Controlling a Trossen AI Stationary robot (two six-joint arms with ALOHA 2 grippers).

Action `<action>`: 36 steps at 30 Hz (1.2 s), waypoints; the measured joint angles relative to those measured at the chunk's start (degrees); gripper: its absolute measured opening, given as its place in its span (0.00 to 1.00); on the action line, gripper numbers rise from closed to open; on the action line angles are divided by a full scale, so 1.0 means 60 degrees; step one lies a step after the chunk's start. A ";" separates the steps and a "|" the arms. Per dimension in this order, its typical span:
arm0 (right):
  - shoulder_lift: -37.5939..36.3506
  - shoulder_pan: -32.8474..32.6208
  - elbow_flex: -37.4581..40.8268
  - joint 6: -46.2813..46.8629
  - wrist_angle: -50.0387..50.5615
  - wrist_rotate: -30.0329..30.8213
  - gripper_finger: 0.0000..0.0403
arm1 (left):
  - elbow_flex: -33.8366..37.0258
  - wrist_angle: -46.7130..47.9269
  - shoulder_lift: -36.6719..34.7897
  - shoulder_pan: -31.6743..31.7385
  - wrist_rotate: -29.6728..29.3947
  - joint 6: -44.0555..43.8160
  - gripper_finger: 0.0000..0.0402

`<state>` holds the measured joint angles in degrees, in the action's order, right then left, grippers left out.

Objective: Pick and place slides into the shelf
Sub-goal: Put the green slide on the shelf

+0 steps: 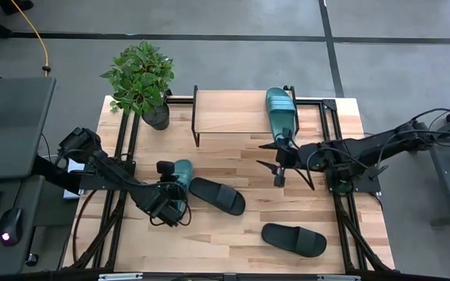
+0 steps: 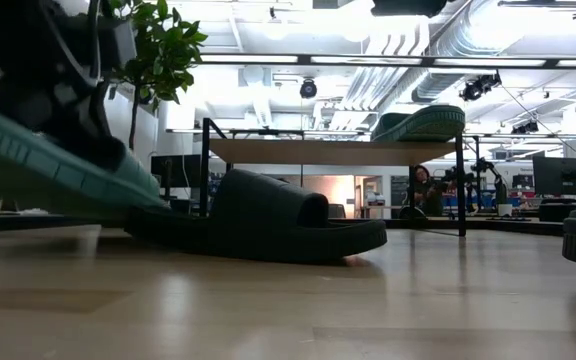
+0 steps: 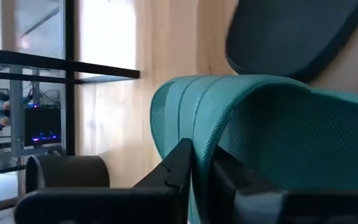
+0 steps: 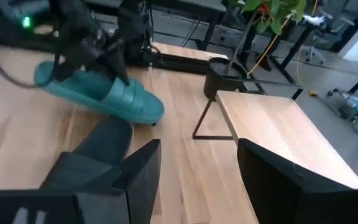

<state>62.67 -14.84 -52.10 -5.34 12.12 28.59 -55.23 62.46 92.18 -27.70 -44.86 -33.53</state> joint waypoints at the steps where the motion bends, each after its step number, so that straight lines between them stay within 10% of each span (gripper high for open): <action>1: 0.0028 -0.0093 0.0000 -0.0160 0.0053 0.0063 0.51 | -0.0152 0.0157 0.0000 0.0000 -0.0078 -0.0072 0.08; 18: 0.0947 -0.1610 -0.0077 -0.3237 -0.1167 0.1680 0.51 | -0.2857 0.2063 -0.0004 0.0000 -0.1358 0.0421 0.05; 36: 0.4530 -0.3064 -0.3094 -0.6439 -0.1127 0.3069 0.65 | -0.5103 0.2786 -0.0007 0.1131 -0.1619 0.1809 0.09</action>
<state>89.85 -33.22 -70.66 -43.98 5.35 47.00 -85.85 79.18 92.14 -20.92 -54.57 -22.68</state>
